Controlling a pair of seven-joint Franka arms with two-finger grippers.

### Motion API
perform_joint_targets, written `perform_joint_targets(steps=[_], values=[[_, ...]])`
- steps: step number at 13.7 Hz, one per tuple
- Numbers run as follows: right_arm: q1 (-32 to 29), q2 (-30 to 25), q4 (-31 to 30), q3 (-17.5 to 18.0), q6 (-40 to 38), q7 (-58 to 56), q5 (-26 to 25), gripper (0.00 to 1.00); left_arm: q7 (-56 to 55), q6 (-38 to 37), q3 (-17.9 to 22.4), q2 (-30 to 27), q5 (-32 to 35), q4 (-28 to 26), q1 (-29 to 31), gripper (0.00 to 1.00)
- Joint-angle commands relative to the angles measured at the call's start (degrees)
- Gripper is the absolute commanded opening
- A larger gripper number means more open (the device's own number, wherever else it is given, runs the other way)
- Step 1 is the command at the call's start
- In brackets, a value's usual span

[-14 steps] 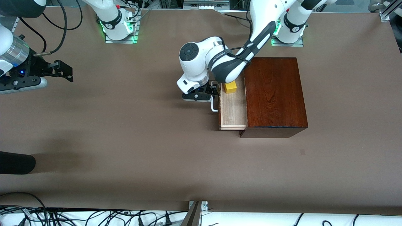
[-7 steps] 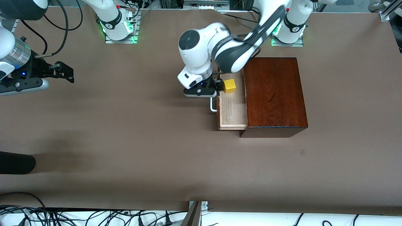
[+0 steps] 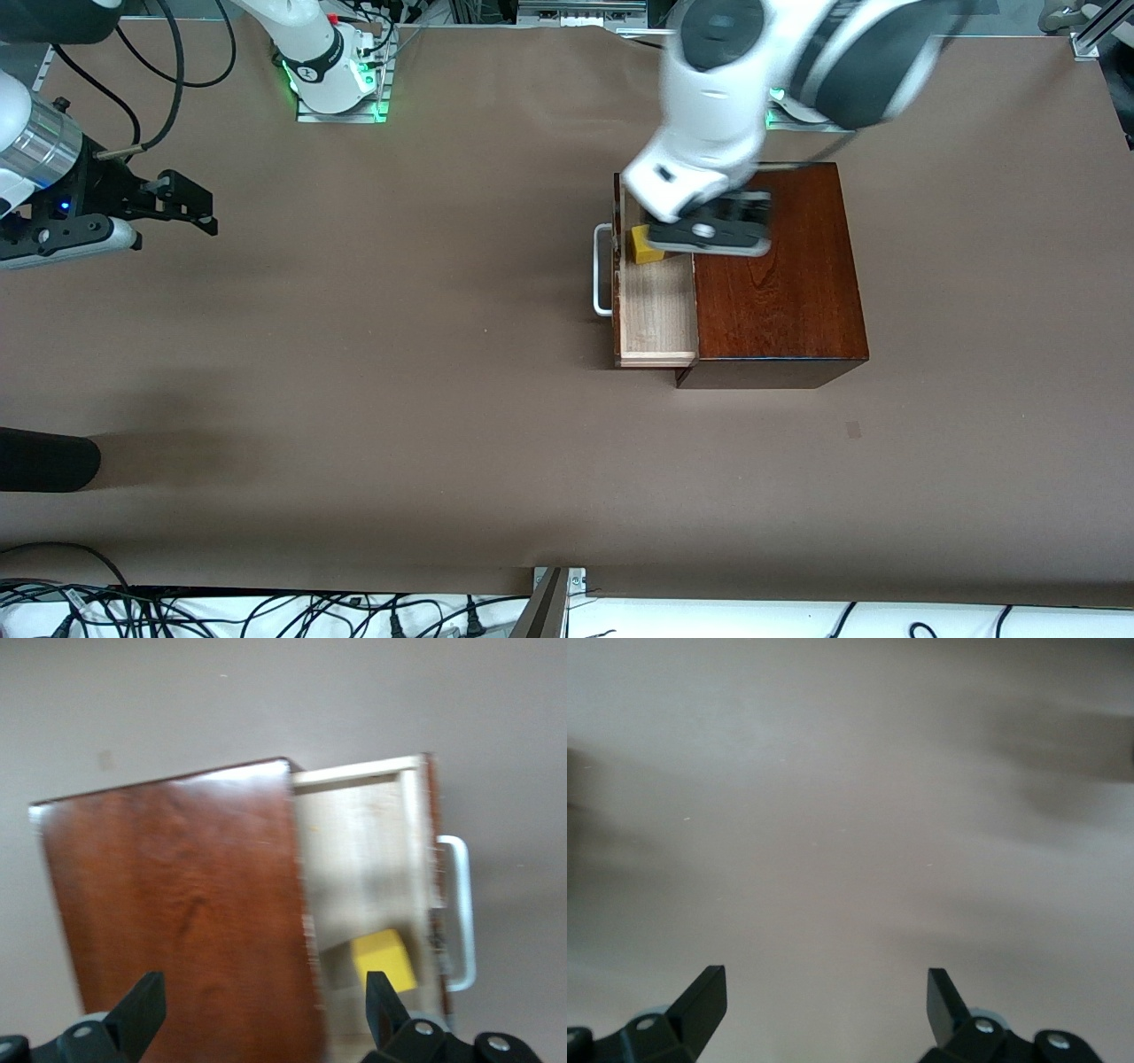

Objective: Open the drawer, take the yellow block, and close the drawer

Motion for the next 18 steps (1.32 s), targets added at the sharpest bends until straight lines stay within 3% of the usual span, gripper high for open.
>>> perform_joint_targets(steps=[1, 4, 5, 7, 9, 11, 13, 18], values=[[-0.04, -0.27, 0.5, 2.51, -1.78, -0.3, 3.82, 1.0, 8.56, -3.54, -0.46, -4.44, -3.84, -1.34, 7.32, 1.0], [0.22, 0.69, 0.5, 8.74, -1.69, -5.71, 3.92, 1.0, 16.81, -6.11, -0.03, -5.94, -9.38, -1.43, 17.16, 1.0], [0.83, 1.74, 0.76, 10.59, -1.69, -9.57, 3.83, 1.0, 20.85, -5.41, 2.06, -7.25, -10.09, -2.22, 17.11, 1.0], [3.98, 2.1, 0.76, 13.41, -0.91, -13.2, 3.83, 1.0, 26.4, -2.69, 14.94, -10.15, -13.5, -3.88, 11.51, 1.0], [9.86, 4.46, 1.81, 15.52, 1.89, -12.96, 3.3, 1.0, 30.98, 2.03, 20.17, -15.23, -16.69, -10.88, 10.34, 1.0], [16.02, 9.81, 6.54, 15.53, 3.31, -12.86, 2.78, 1.0, 30.82, 10.38, 22.11, -21.21, -15.73, -20.29, 9.9, 1.0], [18.84, 14.48, 11.64, 15.53, 3.32, -12.78, 1.47, 1.0, 30.91, 9.98, 25.71, -22.38, -13.8, -21.56, 6.92, 1.0], [21.14, 16.34, 13.86, 15.36, 3.14, -12.95, -1.79, 1.0, 32.23, 8.75, 25.38, -21.41, -13.53, -20.51, 7.61, 1.0]])
